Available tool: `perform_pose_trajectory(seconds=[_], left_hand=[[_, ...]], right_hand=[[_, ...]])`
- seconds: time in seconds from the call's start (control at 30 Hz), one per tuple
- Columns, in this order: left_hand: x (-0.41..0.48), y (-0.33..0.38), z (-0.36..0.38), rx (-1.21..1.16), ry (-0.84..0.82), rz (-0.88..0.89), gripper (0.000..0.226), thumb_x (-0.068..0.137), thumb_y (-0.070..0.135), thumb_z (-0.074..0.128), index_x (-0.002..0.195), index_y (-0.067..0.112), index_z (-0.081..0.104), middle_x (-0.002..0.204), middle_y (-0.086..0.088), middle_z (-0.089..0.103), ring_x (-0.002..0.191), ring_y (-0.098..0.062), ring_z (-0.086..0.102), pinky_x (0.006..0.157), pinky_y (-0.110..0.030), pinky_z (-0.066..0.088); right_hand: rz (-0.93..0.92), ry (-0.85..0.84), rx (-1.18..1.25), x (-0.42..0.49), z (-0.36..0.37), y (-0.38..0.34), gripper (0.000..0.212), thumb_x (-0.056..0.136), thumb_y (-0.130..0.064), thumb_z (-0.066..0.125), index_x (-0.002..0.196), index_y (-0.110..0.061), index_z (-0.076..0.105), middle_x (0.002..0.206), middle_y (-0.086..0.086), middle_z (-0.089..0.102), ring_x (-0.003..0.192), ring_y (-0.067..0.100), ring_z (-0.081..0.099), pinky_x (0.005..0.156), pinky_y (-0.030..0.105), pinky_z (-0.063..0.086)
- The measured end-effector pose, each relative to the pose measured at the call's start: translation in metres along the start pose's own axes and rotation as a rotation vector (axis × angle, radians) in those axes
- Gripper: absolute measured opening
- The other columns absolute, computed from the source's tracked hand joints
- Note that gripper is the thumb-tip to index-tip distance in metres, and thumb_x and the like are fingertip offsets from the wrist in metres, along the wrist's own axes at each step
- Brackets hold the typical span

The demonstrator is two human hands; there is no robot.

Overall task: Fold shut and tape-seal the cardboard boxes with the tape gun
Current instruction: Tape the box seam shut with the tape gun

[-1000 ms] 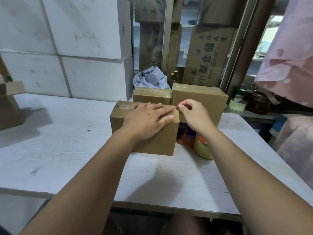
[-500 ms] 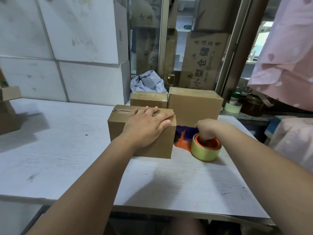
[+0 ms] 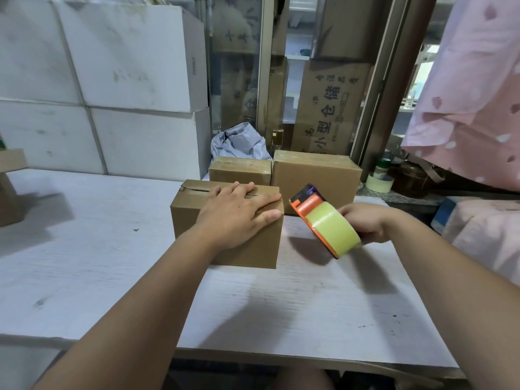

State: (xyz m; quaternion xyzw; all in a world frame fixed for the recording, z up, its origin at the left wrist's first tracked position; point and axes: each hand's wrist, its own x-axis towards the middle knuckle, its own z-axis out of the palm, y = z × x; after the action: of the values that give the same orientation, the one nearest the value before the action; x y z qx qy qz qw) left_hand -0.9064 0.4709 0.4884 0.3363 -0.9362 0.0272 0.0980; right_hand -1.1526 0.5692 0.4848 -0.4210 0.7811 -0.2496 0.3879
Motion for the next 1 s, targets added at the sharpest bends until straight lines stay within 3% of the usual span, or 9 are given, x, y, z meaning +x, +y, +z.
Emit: perform_pose_trajectory(seconds=[0.13,0.27,0.43,0.53,0.6,0.73,0.8,0.87,1.0], left_hand=[[-0.001,0.001,-0.003,0.006,-0.016,-0.008,0.055,0.087,0.07,0.012,0.141,0.058,0.014,0.158,0.003,0.018,0.145,-0.022,0.014,0.114,-0.044,0.01],[-0.002,0.002,-0.005,-0.033,-0.027,-0.007,0.053,0.089,0.068,0.012,0.141,0.058,0.015,0.158,0.003,0.016,0.145,-0.022,0.012,0.115,-0.044,0.01],[0.004,0.02,-0.01,-0.095,-0.082,-0.002,0.051,0.092,0.064,0.019,0.142,0.053,0.023,0.158,-0.004,0.016,0.145,-0.027,0.012,0.116,-0.044,0.012],[0.019,0.036,-0.004,-0.155,-0.023,0.026,0.044,0.099,0.051,0.023,0.136,0.04,0.043,0.152,-0.009,0.032,0.14,-0.03,0.026,0.113,-0.043,0.02],[0.027,0.039,-0.001,-0.183,0.035,0.032,0.037,0.101,0.036,0.03,0.128,0.025,0.052,0.142,-0.009,0.046,0.131,-0.029,0.04,0.108,-0.037,0.029],[0.029,0.034,-0.004,-0.345,0.118,-0.164,0.03,0.095,0.013,0.04,0.121,0.014,0.055,0.122,-0.012,0.06,0.112,-0.033,0.053,0.089,-0.037,0.044],[0.029,0.029,-0.009,-0.511,0.156,-0.251,0.034,0.091,0.004,0.039,0.122,0.011,0.05,0.124,-0.012,0.058,0.113,-0.031,0.053,0.092,-0.039,0.044],[0.033,0.02,-0.013,-0.913,0.218,-0.4,0.047,0.091,0.001,0.039,0.135,0.016,0.04,0.129,-0.009,0.054,0.114,-0.026,0.054,0.099,-0.041,0.044],[0.035,0.009,-0.032,-1.738,0.305,-0.65,0.044,0.101,0.034,0.036,0.142,0.019,0.035,0.138,-0.004,0.046,0.115,-0.024,0.055,0.1,-0.037,0.043]], right_hand=[[-0.132,-0.065,0.409,-0.011,0.003,-0.016,0.022,0.099,-0.013,0.041,0.103,-0.008,0.063,0.098,0.016,0.068,0.074,0.022,0.07,0.056,0.03,0.058],[-0.237,0.083,0.679,-0.013,0.012,-0.042,0.025,0.093,-0.014,0.048,0.116,-0.011,0.059,0.099,0.012,0.069,0.084,0.023,0.067,0.059,0.031,0.055],[-0.296,0.278,1.017,-0.023,0.032,-0.092,0.019,0.088,0.004,0.038,0.083,-0.009,0.05,0.083,0.012,0.054,0.076,0.024,0.055,0.08,0.042,0.053],[-0.299,0.237,1.218,-0.024,0.044,-0.112,0.016,0.087,0.001,0.036,0.091,-0.006,0.049,0.089,0.018,0.053,0.087,0.037,0.058,0.074,0.044,0.053],[-0.289,0.213,1.283,-0.023,0.051,-0.117,0.013,0.09,-0.004,0.04,0.097,-0.007,0.049,0.09,0.019,0.054,0.092,0.042,0.057,0.076,0.047,0.052],[-0.301,0.295,1.177,-0.017,0.059,-0.113,0.01,0.094,-0.02,0.054,0.084,-0.019,0.053,0.081,0.007,0.062,0.08,0.027,0.059,0.089,0.05,0.05],[-0.323,0.346,1.132,-0.013,0.061,-0.109,0.011,0.095,-0.026,0.054,0.085,-0.021,0.053,0.08,0.005,0.064,0.077,0.024,0.061,0.093,0.052,0.049],[-0.338,0.375,1.126,-0.01,0.061,-0.106,0.012,0.096,-0.027,0.053,0.087,-0.019,0.052,0.079,0.004,0.061,0.074,0.02,0.061,0.093,0.051,0.049],[-0.399,0.488,1.043,-0.003,0.066,-0.106,0.009,0.096,-0.025,0.051,0.103,-0.021,0.054,0.077,0.0,0.057,0.07,0.015,0.058,0.08,0.044,0.052]])
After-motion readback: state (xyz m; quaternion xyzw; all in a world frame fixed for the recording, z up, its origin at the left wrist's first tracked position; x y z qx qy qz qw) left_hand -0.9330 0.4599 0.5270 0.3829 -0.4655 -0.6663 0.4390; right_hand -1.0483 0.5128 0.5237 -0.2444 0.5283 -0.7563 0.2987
